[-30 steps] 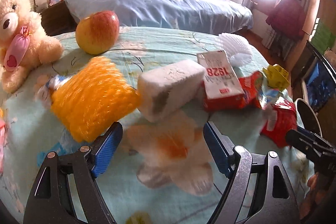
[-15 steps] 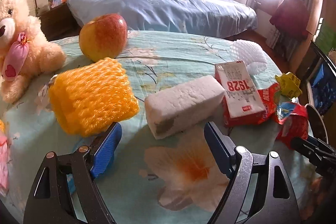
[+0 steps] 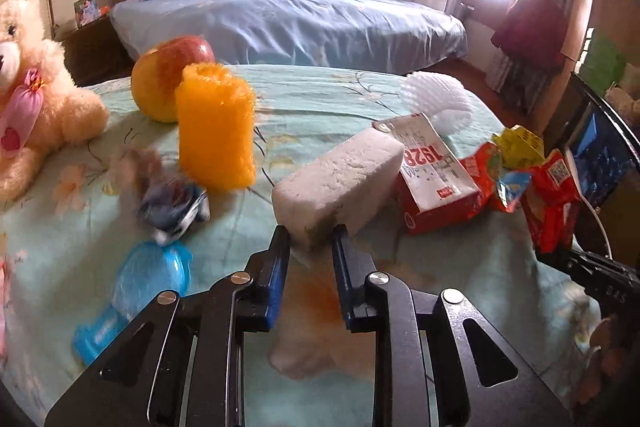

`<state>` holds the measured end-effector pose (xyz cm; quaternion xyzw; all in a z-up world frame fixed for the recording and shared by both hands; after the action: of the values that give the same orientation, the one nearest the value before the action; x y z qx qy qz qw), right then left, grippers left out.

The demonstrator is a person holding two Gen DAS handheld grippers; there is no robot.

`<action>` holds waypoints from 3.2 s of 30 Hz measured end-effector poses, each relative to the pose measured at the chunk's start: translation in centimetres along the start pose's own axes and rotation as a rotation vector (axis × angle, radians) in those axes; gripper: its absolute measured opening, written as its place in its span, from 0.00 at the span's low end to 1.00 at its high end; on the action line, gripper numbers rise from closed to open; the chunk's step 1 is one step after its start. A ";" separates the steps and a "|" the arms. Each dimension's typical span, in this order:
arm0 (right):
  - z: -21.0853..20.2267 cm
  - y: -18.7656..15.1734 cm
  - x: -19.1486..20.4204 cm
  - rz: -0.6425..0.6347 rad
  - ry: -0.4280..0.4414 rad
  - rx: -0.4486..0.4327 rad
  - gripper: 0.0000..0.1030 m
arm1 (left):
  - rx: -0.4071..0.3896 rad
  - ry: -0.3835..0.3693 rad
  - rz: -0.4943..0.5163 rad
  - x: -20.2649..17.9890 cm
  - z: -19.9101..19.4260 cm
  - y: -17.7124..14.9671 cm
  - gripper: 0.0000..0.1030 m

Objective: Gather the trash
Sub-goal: 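Grasp the white foam block with the left tool while the right tool grasps the red snack bag, then carry the foam block with the left tool while the right tool carries the red bag over the bin, then open the left tool over the bin while the right tool drops the red bag in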

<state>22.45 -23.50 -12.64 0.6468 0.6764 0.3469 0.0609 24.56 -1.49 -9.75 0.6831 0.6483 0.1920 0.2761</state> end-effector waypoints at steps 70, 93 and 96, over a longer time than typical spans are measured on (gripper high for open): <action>-10.7 -4.8 -19.3 0.222 -0.273 -0.065 0.06 | 0.054 -0.271 0.410 -29.9 -0.7 -3.5 0.19; -11.2 -4.1 -20.9 0.254 -0.282 -0.080 0.46 | 0.065 -0.257 0.401 -30.5 -0.1 -3.4 0.46; -11.4 -4.3 -20.9 0.265 -0.274 -0.085 0.47 | 0.065 -0.253 0.379 -29.6 -0.3 -3.6 0.52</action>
<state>16.05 -46.78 -14.13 0.7683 0.5554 0.2890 0.1333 18.98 -30.74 -8.93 0.8199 0.4743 0.1324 0.2919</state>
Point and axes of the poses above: each gripper's, at about its wrist camera, not at the fingertips, and z roughly the way its jaws point, x to its left, y to its top, the point moved 5 cm from there along z, roughly the way its jaws point, and after that the axes turned 5 degrees about x, right-handed, at the moved point
